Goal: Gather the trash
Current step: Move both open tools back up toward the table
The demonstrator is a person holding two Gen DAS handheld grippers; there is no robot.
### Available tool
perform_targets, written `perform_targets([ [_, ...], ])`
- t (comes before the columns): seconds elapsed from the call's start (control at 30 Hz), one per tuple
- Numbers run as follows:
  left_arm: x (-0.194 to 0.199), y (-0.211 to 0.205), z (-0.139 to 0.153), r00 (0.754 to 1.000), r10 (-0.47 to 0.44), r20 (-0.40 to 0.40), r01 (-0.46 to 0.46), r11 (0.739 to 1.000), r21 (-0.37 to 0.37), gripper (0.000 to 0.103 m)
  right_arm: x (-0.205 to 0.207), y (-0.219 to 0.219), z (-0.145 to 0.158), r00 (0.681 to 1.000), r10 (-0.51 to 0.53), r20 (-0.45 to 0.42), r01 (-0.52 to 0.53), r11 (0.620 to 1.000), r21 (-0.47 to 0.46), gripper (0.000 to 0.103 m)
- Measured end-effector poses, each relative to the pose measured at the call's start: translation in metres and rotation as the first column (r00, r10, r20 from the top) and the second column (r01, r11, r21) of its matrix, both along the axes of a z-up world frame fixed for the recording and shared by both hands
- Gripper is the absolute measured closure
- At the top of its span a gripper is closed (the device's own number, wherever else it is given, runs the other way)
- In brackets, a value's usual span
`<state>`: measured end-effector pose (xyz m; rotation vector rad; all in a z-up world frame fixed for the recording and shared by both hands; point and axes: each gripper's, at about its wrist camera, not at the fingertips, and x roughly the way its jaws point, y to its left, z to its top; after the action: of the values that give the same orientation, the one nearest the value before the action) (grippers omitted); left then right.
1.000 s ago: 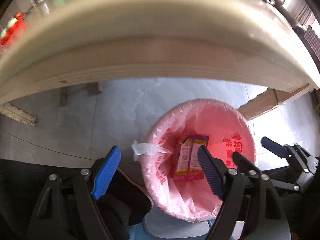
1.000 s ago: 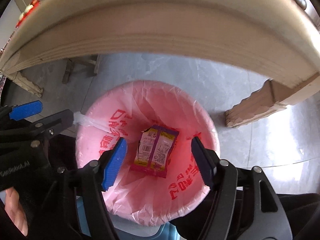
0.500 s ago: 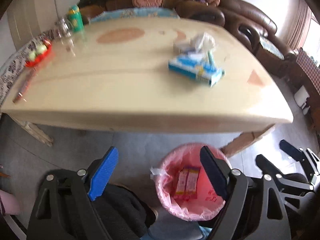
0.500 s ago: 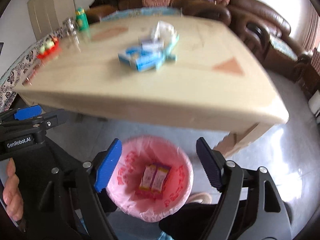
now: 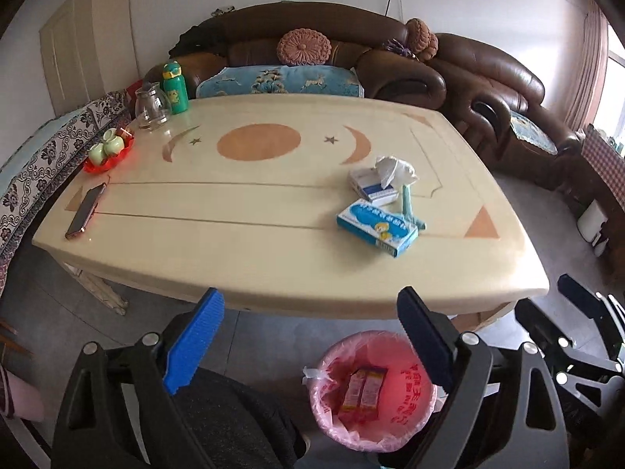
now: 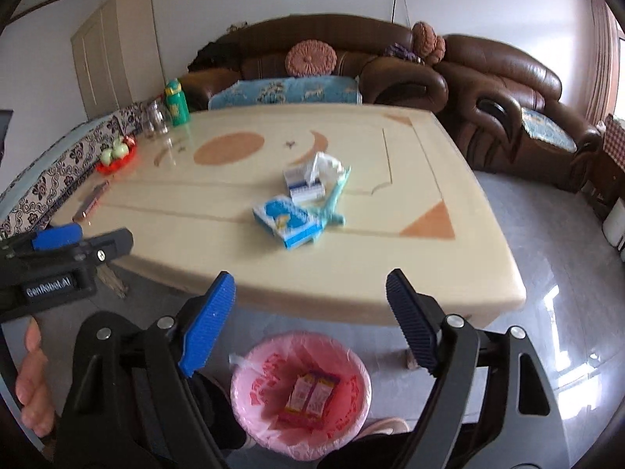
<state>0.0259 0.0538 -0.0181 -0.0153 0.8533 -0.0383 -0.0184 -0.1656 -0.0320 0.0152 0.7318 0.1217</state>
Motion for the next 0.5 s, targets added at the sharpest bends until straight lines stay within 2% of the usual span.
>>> perform_targets([
  [0.23,0.014,0.003,0.015,1.0,0.009,-0.013,-0.01,0.999,-0.032,0.015,0.006,0.005,0.026,0.997,0.019,0.07,-0.017,0.999,-0.034,0.02],
  [0.5,0.028,-0.002,0.018,1.0,-0.006,-0.02,0.005,0.999,-0.035,0.015,0.016,-0.001,0.029,0.996,0.022,0.083,-0.018,0.999,-0.05,0.019],
])
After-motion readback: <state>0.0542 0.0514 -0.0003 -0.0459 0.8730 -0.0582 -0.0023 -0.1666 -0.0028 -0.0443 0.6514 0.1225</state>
